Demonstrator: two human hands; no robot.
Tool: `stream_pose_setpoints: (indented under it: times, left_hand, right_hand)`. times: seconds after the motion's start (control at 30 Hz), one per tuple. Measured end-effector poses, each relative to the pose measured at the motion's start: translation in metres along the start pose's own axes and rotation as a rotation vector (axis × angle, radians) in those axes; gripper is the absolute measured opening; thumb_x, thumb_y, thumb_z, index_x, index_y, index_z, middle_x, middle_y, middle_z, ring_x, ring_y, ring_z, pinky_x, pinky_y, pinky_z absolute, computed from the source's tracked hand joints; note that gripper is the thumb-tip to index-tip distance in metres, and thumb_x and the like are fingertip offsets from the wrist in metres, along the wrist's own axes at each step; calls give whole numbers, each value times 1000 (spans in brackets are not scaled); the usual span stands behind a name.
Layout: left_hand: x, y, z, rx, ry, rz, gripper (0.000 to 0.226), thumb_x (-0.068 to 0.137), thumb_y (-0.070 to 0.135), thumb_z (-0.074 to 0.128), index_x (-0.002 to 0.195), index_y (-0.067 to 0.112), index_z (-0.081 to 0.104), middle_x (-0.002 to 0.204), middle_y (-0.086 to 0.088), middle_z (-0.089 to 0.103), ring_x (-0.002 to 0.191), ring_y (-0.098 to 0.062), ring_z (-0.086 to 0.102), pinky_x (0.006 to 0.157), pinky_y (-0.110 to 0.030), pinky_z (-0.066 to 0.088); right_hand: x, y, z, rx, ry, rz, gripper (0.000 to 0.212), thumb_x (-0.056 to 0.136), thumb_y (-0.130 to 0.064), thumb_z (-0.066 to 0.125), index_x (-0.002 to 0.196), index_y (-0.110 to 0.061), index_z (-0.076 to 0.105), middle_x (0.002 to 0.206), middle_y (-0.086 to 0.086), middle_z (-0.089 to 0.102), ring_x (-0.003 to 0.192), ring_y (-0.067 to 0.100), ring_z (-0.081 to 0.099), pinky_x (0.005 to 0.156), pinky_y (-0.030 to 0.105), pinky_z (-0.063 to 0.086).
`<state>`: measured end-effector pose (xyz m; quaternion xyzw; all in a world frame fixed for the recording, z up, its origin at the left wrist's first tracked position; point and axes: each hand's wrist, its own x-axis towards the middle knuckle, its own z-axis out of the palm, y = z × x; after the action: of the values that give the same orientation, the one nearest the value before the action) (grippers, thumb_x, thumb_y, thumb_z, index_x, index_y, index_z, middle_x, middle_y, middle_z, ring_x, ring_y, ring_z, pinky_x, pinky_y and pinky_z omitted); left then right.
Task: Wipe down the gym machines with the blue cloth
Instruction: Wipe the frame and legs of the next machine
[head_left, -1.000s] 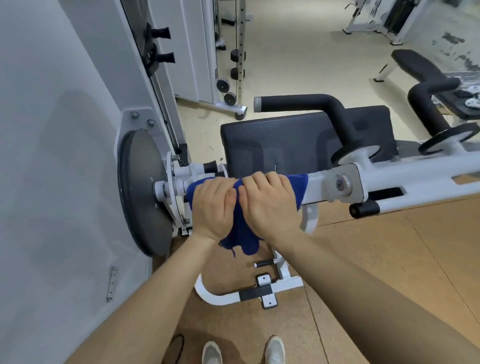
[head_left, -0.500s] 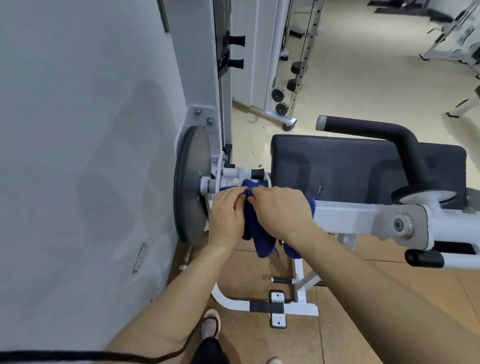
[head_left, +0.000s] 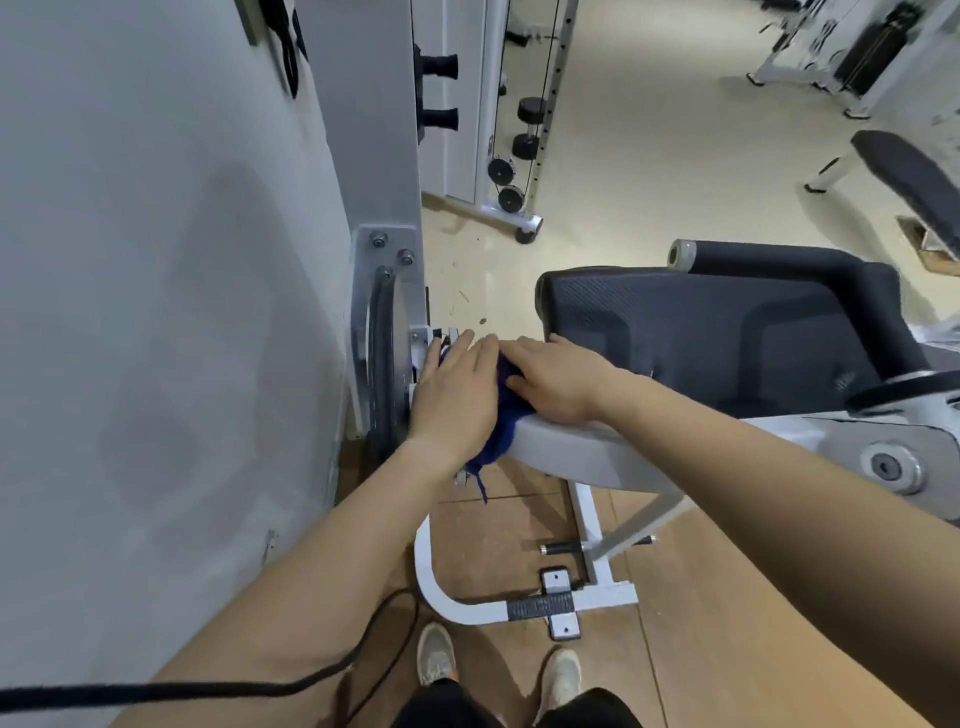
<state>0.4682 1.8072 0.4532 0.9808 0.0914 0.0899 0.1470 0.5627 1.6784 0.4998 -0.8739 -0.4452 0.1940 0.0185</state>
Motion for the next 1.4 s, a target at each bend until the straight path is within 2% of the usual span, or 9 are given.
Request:
stream_pose_setpoints:
  times: [0.17, 0.3, 0.4, 0.63, 0.73, 0.87, 1.0, 1.13, 1.4]
  left_hand:
    - [-21, -1, 9, 99, 51, 90, 53, 100, 20, 26, 148, 1, 41, 148, -11, 50, 142, -27, 40, 122, -44, 15]
    - [2, 1, 2, 64, -21, 40, 44, 102, 14, 34, 143, 6, 46, 142, -8, 57, 147, -25, 31, 124, -41, 6]
    - [20, 1, -11, 44, -97, -11, 39, 101, 12, 35, 136, 12, 52, 146, -11, 51, 149, -22, 26, 124, -39, 6]
    - [-17, 16, -12, 65, -6, 20, 52, 103, 12, 37, 154, 8, 26, 159, -8, 35, 150, -21, 23, 124, -33, 8]
    - [-10, 18, -17, 83, -14, 9, 51, 101, 6, 36, 152, 6, 29, 158, -11, 35, 151, -24, 20, 123, -33, 6]
    - [14, 18, -25, 109, -88, -93, 47, 100, 5, 38, 146, 13, 39, 161, -14, 29, 151, -29, 19, 121, -34, 17]
    - [5, 20, -26, 88, -63, -101, 47, 104, 13, 42, 150, 15, 34, 162, -9, 27, 150, -26, 21, 117, -34, 27]
    - [-14, 18, -21, 62, -25, -47, 54, 105, 15, 44, 156, 18, 25, 163, -4, 26, 150, -23, 21, 119, -30, 19]
    - [-2, 13, -23, -47, -97, -146, 40, 103, 20, 49, 143, 24, 47, 158, -6, 37, 143, -30, 36, 103, -44, 41]
  right_hand:
    - [-14, 13, -3, 56, -58, -67, 54, 105, -35, 40, 154, -22, 21, 144, 2, 48, 123, 26, 52, 102, 42, 42]
    - [9, 15, -11, 33, -110, -26, 39, 108, -35, 30, 142, -18, 39, 127, 9, 61, 103, 28, 57, 86, 39, 42]
    - [30, 15, -21, 71, -203, 48, 44, 110, -39, 23, 131, -15, 52, 123, 12, 65, 96, 24, 51, 84, 34, 35]
    - [-6, 17, -2, -94, -9, -116, 31, 106, -35, 34, 132, -18, 37, 110, 7, 67, 89, 30, 63, 72, 43, 49]
    - [0, 15, -3, -156, 10, -89, 32, 107, -36, 31, 130, -16, 40, 108, 7, 67, 89, 30, 62, 66, 40, 45]
    - [26, 15, -17, 41, -130, -18, 41, 110, -34, 23, 130, -13, 51, 120, 15, 66, 103, 32, 58, 87, 38, 42]
    - [13, 24, -9, 46, -110, -79, 35, 108, -31, 35, 139, -16, 41, 112, 13, 68, 90, 29, 57, 82, 39, 46]
    - [-2, 28, -10, -69, -60, -127, 48, 104, -35, 45, 148, -23, 32, 107, 12, 69, 93, 32, 63, 78, 42, 51]
    - [28, 28, -28, -40, -102, -143, 30, 103, -42, 48, 111, -19, 65, 100, 7, 71, 89, 24, 59, 76, 36, 43]
